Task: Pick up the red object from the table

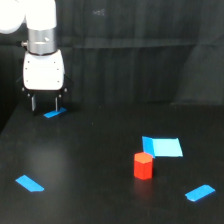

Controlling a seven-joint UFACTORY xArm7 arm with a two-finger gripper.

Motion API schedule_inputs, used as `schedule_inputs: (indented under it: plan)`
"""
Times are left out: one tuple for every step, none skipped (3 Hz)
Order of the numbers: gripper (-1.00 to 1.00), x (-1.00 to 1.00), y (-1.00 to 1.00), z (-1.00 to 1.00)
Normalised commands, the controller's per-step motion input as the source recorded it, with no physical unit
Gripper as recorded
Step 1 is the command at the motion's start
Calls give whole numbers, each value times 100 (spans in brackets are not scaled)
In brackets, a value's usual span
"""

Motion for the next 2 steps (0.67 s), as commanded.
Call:
schedule_inputs:
  plan:
    - [100,1,-4,-17]
    - [100,29,-20,-48]
